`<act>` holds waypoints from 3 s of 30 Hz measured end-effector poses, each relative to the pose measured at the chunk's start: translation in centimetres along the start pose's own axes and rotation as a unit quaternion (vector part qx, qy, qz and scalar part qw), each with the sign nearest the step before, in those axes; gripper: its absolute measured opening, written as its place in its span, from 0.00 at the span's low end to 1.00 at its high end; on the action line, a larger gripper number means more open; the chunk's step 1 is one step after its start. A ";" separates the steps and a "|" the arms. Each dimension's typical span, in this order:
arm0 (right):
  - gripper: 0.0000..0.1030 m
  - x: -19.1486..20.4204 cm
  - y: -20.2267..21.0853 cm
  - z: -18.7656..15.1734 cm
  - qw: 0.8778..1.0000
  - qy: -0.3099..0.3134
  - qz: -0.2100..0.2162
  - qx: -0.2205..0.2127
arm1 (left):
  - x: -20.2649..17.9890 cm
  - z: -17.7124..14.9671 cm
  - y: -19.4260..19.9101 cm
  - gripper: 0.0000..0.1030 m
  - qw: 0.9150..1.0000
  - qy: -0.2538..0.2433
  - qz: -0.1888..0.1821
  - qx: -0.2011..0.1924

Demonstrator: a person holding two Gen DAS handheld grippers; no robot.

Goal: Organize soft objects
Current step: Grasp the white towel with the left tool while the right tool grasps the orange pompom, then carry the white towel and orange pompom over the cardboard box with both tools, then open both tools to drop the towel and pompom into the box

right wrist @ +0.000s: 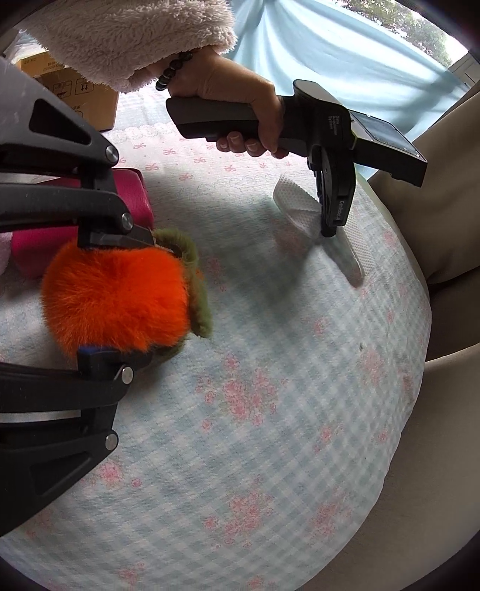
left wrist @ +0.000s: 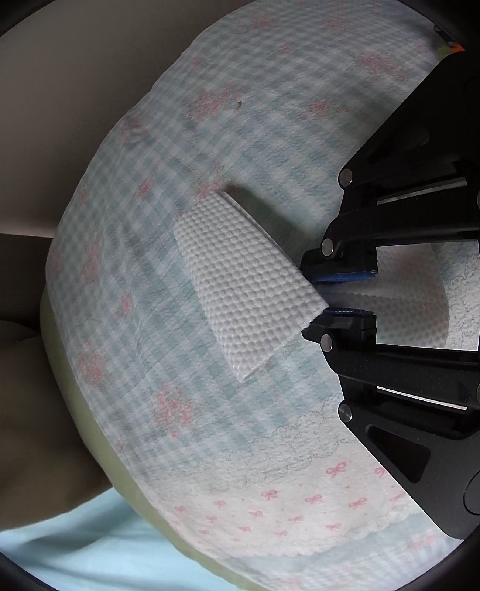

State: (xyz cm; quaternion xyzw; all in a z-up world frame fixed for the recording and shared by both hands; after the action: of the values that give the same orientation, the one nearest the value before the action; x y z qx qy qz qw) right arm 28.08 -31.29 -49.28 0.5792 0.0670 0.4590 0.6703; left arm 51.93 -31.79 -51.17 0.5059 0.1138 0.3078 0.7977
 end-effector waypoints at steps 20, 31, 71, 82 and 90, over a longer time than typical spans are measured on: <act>0.29 4.6 9.7 2.4 0.997 0.044 0.016 -0.066 | 1.0 -0.1 16.2 0.09 0.998 0.035 0.017 -0.052; 0.29 13.4 21.3 1.5 0.988 0.107 0.045 -0.102 | 4.6 -4.2 33.9 0.09 0.989 0.093 0.058 -0.095; 0.29 31.8 12.3 -21.1 0.952 0.292 0.015 0.094 | 12.0 -41.9 38.5 0.09 0.966 0.239 0.064 0.070; 0.29 28.9 5.3 -21.4 0.941 0.290 -0.049 0.167 | 12.3 -41.3 29.9 0.09 0.968 0.209 0.014 0.141; 0.47 28.6 2.9 -21.3 0.944 0.260 -0.034 0.200 | 11.7 -42.5 27.7 0.48 0.964 0.196 0.004 0.180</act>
State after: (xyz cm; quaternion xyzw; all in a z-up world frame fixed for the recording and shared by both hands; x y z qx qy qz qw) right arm 29.58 3.45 -40.99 0.5591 0.3496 0.5477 0.5150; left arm 29.76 14.88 -45.02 0.5715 0.3190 0.3788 0.6543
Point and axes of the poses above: each gripper's, at about its wrist camera, not at the fingertips, and y roughly against the way its jaws point, x to its left, z to its top, the point moved 9 cm from there along -y, roughly the way its jaws point, and after that the axes turned 13 degrees about -y, right-handed, at the moved point
